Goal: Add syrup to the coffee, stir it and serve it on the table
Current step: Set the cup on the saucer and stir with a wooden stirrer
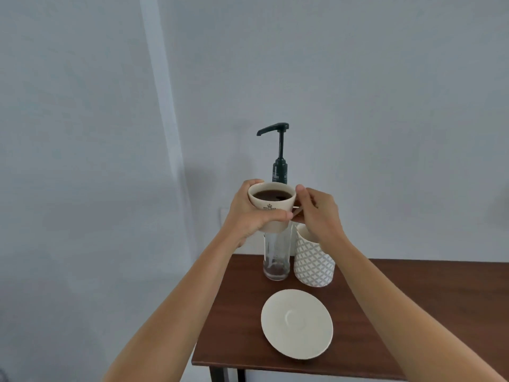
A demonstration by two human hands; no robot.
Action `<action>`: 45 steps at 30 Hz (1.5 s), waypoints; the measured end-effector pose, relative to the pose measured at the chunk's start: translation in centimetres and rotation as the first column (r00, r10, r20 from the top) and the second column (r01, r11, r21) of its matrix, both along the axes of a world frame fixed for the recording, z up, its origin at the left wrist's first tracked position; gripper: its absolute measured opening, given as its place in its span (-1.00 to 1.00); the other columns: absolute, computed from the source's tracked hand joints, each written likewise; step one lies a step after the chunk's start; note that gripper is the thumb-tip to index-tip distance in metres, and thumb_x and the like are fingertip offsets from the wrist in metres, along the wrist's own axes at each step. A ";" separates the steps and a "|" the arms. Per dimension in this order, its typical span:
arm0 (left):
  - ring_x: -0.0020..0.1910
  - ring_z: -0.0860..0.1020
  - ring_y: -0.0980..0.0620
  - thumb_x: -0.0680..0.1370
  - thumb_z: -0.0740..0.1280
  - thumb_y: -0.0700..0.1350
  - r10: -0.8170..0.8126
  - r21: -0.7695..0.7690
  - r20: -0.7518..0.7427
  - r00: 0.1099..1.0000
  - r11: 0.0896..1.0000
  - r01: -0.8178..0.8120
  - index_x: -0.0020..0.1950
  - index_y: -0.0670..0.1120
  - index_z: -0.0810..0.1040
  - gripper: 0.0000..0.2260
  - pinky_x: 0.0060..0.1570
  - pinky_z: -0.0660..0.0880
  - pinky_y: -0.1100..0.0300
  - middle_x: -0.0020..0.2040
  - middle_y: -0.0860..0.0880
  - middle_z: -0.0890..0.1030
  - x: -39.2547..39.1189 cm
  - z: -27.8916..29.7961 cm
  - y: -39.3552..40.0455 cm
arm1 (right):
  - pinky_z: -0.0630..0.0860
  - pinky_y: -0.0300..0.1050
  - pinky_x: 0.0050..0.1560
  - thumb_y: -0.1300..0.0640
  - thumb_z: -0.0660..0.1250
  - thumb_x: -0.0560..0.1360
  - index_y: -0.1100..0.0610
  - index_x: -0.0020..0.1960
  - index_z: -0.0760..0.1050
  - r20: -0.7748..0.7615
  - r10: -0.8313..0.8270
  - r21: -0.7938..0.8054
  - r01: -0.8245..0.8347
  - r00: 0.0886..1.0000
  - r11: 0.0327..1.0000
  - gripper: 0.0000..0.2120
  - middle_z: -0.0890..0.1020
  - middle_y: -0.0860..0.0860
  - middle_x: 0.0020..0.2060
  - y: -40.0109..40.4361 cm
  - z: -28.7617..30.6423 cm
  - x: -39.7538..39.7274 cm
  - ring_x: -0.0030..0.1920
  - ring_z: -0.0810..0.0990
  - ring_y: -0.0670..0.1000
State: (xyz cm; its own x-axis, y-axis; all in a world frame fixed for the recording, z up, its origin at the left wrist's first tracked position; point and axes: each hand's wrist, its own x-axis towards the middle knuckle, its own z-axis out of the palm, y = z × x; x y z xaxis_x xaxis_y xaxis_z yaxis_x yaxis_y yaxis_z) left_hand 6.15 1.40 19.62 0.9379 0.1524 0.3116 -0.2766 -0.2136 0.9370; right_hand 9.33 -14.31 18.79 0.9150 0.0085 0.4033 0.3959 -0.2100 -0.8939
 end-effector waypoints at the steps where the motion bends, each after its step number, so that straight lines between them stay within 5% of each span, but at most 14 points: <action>1: 0.00 0.62 0.16 0.08 0.72 -0.13 -0.007 0.008 -0.001 1.000 1.000 0.007 0.24 0.01 0.47 -0.22 -0.12 0.54 0.32 0.04 0.07 0.64 -0.3 -0.8 -0.2 | 0.69 0.13 -0.05 -0.02 0.17 0.66 0.24 -0.08 0.63 -0.011 0.012 0.001 -0.012 1.000 1.000 -0.60 0.72 0.14 -0.24 -0.4 -0.8 -0.3 -0.19 0.73 0.11; 6: 0.02 0.60 0.21 0.19 0.70 -0.25 -0.054 0.008 -0.037 0.998 0.998 0.055 0.27 -0.01 0.44 -0.25 -0.05 0.53 0.34 0.07 0.08 0.63 -1.6 -5.9 -1.6 | 0.70 0.03 -0.08 0.03 0.16 0.67 0.26 -0.01 0.63 -0.043 0.021 -0.034 -0.022 0.999 0.999 -0.63 0.70 0.13 -0.19 -2.2 -5.1 -2.2 -0.14 0.71 0.07; 10: 0.07 0.60 0.21 0.16 0.72 -0.18 -0.074 0.045 -0.046 0.996 0.996 0.076 0.23 0.03 0.46 -0.27 0.02 0.53 0.33 0.07 0.11 0.63 -2.5 -9.9 -2.3 | 0.55 -0.34 -0.20 0.03 0.15 0.67 0.13 0.02 0.66 -0.051 -0.037 -0.129 0.030 0.998 0.991 -0.67 0.72 0.00 -0.18 -3.5 -8.8 -3.6 -0.15 0.67 -0.08; 17: 0.15 0.61 0.11 0.07 0.72 0.01 -0.058 0.115 -0.079 0.995 0.991 0.067 0.22 0.05 0.47 -0.21 0.19 0.56 0.07 0.11 0.09 0.65 -4.0 -15.8 -3.5 | 0.53 -0.44 -0.26 0.08 0.18 0.66 0.14 -0.08 0.65 -0.173 -0.035 -0.121 0.014 0.984 0.993 -0.69 0.71 0.01 -0.25 -5.1 -13.8 -5.8 -0.22 0.68 -0.12; 24: 0.17 0.58 0.20 0.11 0.75 -0.05 -0.079 0.198 -0.076 0.994 0.976 0.093 0.26 0.04 0.44 -0.19 0.10 0.47 0.42 0.14 0.14 0.63 -5.2 -18.5 -4.4 | 0.55 -0.31 -0.18 0.06 0.18 0.66 0.06 -0.07 0.65 -0.215 -0.053 -0.155 0.019 0.975 0.988 -0.71 0.71 -0.03 -0.23 -5.9 -16.9 -6.9 -0.18 0.66 -0.10; 32: 0.21 0.55 0.23 0.11 0.71 0.12 -0.098 0.265 -0.095 0.991 0.957 0.120 0.30 0.11 0.40 -0.16 0.13 0.44 0.45 0.19 0.19 0.61 -5.5 -19.8 -4.5 | 0.62 -0.21 -0.06 0.11 0.18 0.66 -0.02 -0.05 0.65 -0.234 -0.024 -0.126 -0.006 0.972 0.992 -0.73 0.73 -0.08 -0.20 -6.2 -18.0 -7.6 -0.13 0.68 -0.14; 37: 0.21 0.54 0.30 0.11 0.73 0.06 -0.101 0.270 -0.075 0.992 0.956 0.118 0.30 0.10 0.41 -0.15 0.10 0.39 0.53 0.18 0.20 0.61 -5.6 -19.6 -4.5 | 0.63 -0.12 -0.02 0.10 0.18 0.66 -0.02 -0.06 0.65 -0.248 -0.019 -0.120 -0.012 0.968 0.993 -0.72 0.73 -0.08 -0.20 -6.3 -18.4 -7.5 -0.11 0.69 -0.09; 41: 0.27 0.51 0.28 0.13 0.72 0.11 -0.101 0.240 -0.084 0.991 0.964 0.118 0.32 0.27 0.31 -0.11 0.29 0.45 0.24 0.22 0.26 0.58 -5.9 -19.9 -4.5 | 0.57 -0.16 -0.07 -0.05 0.15 0.65 0.04 -0.09 0.63 -0.245 -0.072 -0.211 0.020 0.967 0.977 -0.67 0.72 -0.05 -0.21 -6.8 -16.9 -6.7 -0.14 0.68 -0.07; 45: 0.35 0.47 0.19 0.14 0.67 0.19 -0.067 0.221 -0.099 0.993 0.971 0.088 0.32 0.46 0.23 -0.11 0.43 0.34 -0.21 0.27 0.30 0.53 -6.3 -20.4 -4.8 | 0.59 0.00 0.07 -0.01 0.26 0.61 0.08 0.09 0.57 -0.163 -0.287 -0.162 0.261 0.944 0.952 -0.80 0.70 -0.04 -0.13 -8.1 -12.9 -2.8 -0.06 0.69 0.02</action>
State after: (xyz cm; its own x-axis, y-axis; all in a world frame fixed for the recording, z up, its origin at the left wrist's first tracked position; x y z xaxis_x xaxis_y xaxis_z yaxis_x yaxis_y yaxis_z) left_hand -0.16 -3.36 -0.78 0.9699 0.0138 0.2432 -0.2172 -0.4030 0.8891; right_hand 6.55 -22.38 5.86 0.9473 -0.2096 0.2423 0.1390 -0.4125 -0.9003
